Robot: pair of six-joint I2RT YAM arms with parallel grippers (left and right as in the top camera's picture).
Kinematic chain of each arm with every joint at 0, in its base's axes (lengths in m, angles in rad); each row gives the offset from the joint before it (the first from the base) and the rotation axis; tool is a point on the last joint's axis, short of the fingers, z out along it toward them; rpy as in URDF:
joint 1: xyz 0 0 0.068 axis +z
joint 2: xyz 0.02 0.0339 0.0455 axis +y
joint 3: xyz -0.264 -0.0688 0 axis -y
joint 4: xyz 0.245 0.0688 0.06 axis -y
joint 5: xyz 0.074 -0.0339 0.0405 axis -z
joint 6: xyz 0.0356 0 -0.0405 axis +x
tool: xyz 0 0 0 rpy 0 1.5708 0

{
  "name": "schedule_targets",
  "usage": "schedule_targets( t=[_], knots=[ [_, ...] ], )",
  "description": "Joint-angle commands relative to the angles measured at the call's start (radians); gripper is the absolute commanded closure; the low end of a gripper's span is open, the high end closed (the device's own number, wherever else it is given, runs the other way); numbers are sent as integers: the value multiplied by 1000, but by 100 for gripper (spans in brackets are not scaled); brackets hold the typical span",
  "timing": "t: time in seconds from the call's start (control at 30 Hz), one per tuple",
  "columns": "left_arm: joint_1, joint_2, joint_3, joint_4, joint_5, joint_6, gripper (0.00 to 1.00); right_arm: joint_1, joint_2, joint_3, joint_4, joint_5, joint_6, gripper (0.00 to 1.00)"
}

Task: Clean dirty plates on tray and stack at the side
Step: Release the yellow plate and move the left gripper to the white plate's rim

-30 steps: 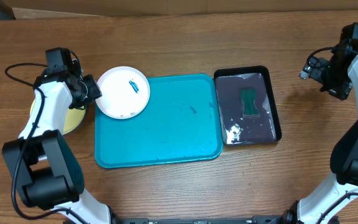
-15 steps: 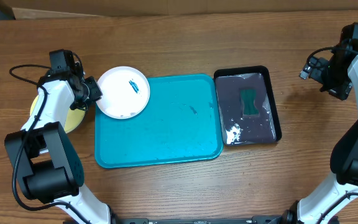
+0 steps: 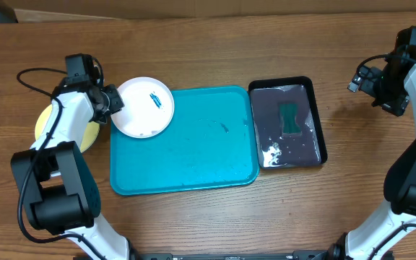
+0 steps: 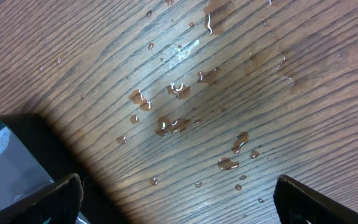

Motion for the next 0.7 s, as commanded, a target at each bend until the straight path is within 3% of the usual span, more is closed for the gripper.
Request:
schedule_targets(
  t=[0.0, 0.67],
  knots=[
    [-3, 9, -6, 6, -64, 16, 72, -3, -10, 5, 0, 2, 5, 0],
    [-5, 9, -47, 42, -61, 15, 78, -3, -10, 5, 0, 1, 5, 0]
  ],
)
